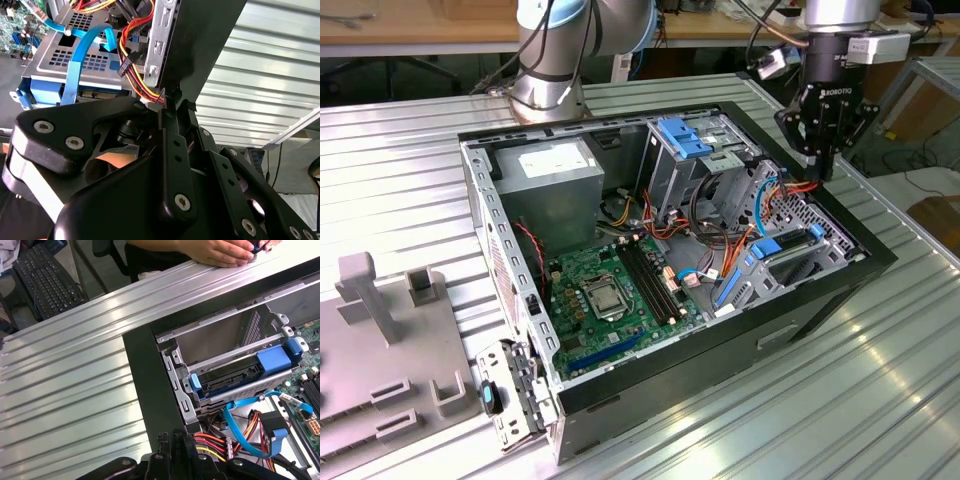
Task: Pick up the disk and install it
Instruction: 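Insert the first disk wire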
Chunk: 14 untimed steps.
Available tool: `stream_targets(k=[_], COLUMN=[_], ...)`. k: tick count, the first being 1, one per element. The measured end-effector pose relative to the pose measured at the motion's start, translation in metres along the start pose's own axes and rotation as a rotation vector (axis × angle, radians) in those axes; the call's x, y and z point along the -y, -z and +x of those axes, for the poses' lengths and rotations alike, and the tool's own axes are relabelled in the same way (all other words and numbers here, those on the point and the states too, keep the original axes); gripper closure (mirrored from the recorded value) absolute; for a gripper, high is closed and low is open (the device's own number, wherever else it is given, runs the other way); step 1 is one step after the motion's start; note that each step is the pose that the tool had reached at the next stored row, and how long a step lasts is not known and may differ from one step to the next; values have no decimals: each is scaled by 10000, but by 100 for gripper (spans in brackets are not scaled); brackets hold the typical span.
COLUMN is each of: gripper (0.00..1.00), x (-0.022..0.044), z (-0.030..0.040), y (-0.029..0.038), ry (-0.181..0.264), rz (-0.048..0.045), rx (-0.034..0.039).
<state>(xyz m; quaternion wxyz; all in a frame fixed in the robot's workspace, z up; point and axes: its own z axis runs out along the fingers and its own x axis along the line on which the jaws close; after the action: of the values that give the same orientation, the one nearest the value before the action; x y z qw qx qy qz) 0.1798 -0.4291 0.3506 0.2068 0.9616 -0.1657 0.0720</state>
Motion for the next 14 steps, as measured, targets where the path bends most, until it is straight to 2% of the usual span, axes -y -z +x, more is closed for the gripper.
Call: stream_targets(k=[2, 3, 4, 11, 14], gripper=[76, 76, 76, 76, 76], x=[5, 8, 11, -6, -17], z=[-2, -3, -4, 4, 8], y=[-10, -19, -24, 9, 4], ry=[5, 4, -3, -4, -10], rz=[3, 45, 156, 166, 236], rx=[9, 24, 66, 70, 96])
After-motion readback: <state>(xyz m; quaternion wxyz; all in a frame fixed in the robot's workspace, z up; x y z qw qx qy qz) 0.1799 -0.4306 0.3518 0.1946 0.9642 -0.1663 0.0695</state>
